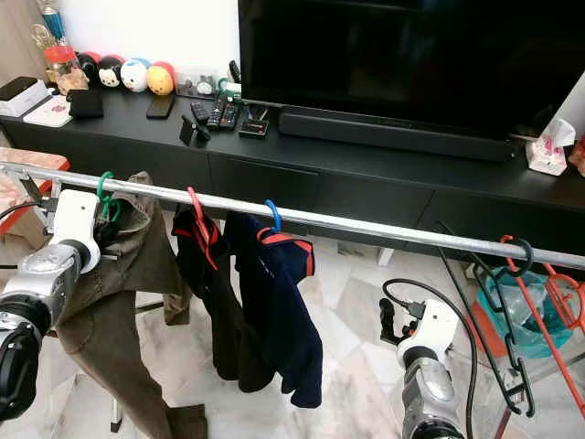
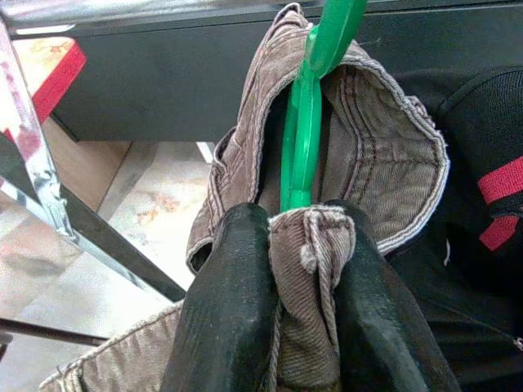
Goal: Hang hanger
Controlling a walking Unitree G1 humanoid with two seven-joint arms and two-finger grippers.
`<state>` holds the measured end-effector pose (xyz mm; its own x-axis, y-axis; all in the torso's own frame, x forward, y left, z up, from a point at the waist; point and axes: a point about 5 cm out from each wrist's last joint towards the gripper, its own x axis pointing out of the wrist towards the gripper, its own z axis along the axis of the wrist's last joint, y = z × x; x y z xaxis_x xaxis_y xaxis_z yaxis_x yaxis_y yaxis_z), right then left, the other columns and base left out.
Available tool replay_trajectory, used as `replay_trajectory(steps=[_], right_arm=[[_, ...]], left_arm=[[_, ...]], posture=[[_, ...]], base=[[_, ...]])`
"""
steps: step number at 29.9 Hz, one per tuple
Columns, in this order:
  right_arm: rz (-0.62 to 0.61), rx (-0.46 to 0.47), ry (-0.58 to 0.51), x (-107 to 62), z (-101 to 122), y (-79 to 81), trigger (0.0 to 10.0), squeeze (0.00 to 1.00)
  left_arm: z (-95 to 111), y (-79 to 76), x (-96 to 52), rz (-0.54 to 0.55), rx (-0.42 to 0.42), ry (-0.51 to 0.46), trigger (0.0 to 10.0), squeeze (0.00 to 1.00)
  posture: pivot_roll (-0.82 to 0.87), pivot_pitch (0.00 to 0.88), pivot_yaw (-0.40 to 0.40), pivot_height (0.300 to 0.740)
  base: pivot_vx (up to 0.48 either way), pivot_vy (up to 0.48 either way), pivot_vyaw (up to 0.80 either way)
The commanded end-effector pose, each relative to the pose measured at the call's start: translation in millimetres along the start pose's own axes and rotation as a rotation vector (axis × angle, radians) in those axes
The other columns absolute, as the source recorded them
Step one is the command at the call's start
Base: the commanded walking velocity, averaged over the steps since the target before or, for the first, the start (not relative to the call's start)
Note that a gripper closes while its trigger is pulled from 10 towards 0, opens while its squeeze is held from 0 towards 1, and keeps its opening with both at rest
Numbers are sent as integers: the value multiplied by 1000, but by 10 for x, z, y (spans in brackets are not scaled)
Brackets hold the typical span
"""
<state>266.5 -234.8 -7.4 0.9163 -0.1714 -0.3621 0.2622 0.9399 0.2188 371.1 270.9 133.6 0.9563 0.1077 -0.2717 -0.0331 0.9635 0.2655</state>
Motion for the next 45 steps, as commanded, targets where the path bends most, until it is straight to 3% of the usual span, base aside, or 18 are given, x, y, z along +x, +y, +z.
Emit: replay_trajectory(steps=[1, 20, 29, 45], right_arm=[[-9, -6, -8, -5, 18, -42, 10000, 0], [-4, -7, -7, 0, 24, -37, 10000, 0], [-3, -6, -9, -2, 25, -38, 10000, 0], [-6, -5, -12, -5, 28, -51, 10000, 0]], left_arm=[[130, 8, 26, 11, 21, -15, 10000, 0], [23, -33, 31, 32, -9, 84, 10000, 0], [209, -56, 68, 45, -27, 44, 10000, 0], [352, -98, 94, 44, -23, 21, 10000, 0]], posture=[[54, 0, -87, 740], [53, 0, -90, 740], [48, 0, -89, 740], [44, 0, -86, 740]], base=[[0, 0, 0], [0, 0, 0], [0, 0, 0], [0, 0, 0]])
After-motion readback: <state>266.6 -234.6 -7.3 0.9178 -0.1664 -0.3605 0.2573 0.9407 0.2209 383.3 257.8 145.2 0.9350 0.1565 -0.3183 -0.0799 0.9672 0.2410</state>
